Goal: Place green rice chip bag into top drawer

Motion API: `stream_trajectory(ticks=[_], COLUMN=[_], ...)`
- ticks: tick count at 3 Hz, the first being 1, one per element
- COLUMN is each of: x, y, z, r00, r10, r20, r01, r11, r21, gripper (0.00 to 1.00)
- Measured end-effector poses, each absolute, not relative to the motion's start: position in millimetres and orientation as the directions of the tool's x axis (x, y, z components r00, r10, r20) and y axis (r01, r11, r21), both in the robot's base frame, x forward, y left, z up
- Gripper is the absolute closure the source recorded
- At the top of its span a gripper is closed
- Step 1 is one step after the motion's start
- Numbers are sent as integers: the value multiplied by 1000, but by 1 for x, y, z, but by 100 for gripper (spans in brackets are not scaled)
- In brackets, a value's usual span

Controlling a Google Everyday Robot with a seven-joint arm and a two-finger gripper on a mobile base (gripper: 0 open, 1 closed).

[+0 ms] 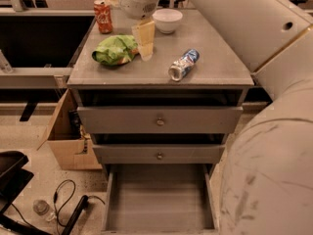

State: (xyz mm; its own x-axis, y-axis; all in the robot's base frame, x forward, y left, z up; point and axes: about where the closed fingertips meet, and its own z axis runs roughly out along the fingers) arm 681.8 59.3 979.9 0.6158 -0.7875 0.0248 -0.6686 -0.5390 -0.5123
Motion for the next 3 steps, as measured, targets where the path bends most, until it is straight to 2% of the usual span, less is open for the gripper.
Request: stream_trajectory(ticks=[2,3], x=[756,795], y=[84,96], z=[968,949], r00=[652,665], r10=[-745,-709], r20=[140,235], r01=[-576,-545], r11=[-607,-675], r21=[-548,-497], gripper=[0,0])
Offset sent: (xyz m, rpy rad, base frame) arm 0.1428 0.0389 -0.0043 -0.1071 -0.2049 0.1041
